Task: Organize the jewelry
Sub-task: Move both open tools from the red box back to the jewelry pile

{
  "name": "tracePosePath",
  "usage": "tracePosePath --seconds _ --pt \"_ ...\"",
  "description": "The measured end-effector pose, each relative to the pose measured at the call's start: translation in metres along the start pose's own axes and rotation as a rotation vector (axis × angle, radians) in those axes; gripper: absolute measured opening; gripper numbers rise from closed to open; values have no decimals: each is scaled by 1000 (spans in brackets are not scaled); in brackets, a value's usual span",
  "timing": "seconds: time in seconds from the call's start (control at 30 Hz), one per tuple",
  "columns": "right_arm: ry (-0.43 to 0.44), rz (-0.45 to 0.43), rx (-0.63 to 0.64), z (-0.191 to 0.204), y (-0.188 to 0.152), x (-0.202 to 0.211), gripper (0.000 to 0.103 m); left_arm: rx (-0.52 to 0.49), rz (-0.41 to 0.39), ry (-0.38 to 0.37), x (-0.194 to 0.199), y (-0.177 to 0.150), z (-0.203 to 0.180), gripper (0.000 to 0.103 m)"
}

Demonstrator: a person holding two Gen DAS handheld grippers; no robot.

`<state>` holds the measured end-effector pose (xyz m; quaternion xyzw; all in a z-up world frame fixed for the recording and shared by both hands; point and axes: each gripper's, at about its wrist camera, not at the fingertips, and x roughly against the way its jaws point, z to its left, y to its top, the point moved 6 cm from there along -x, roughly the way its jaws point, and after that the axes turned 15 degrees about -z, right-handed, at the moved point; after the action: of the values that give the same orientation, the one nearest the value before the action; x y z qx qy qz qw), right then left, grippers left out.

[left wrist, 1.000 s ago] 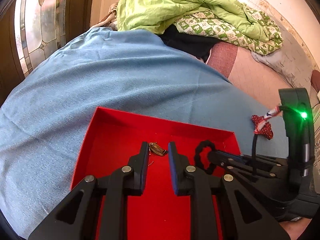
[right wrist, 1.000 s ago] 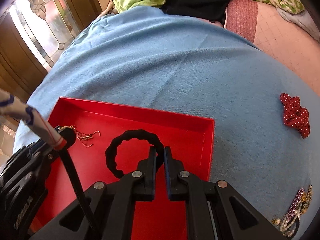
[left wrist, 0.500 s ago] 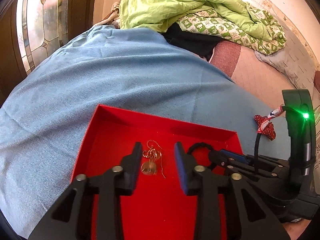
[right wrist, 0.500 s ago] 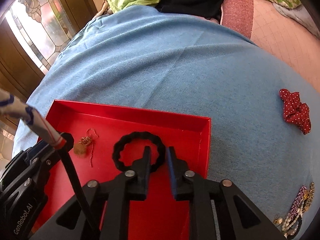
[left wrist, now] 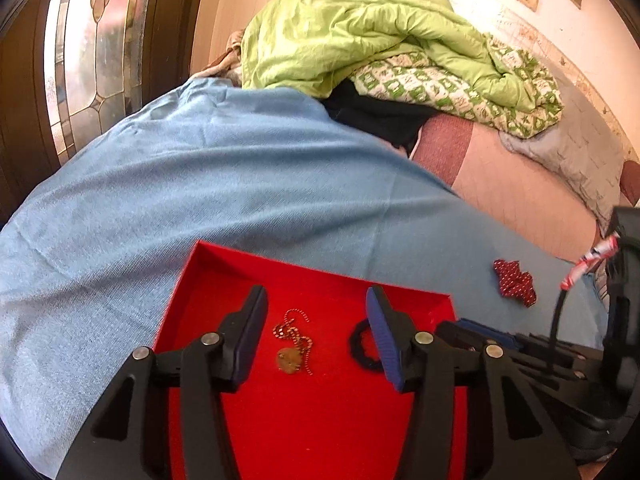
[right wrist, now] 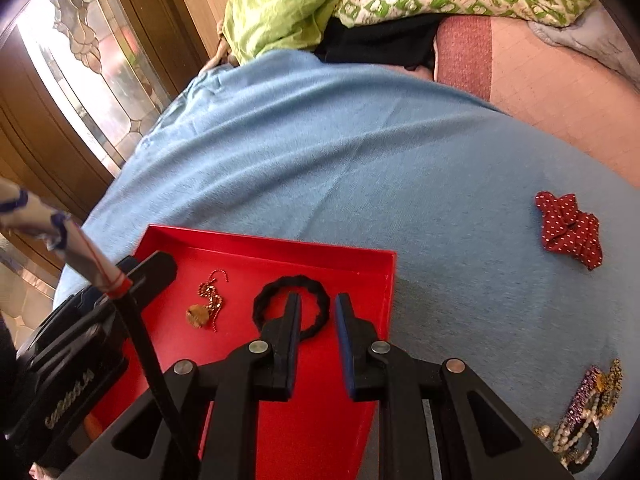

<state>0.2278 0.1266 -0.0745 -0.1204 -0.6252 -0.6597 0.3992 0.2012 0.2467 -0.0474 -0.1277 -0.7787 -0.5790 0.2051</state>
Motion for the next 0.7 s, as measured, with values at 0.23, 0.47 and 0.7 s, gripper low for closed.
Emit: tracePosePath --seconds 0.23,0.47,0.7 --pt "16 -33 -36 -22 -11 39 19 -29 -38 -20 11 3 -25 50" --pt "6 -67 -94 -57 -32 92 19 -99 -53 -88 25 -7 -74 50" --pt "-18 -92 -115 -100 -57 139 19 -193 -26 -196 43 -37 -137 50"
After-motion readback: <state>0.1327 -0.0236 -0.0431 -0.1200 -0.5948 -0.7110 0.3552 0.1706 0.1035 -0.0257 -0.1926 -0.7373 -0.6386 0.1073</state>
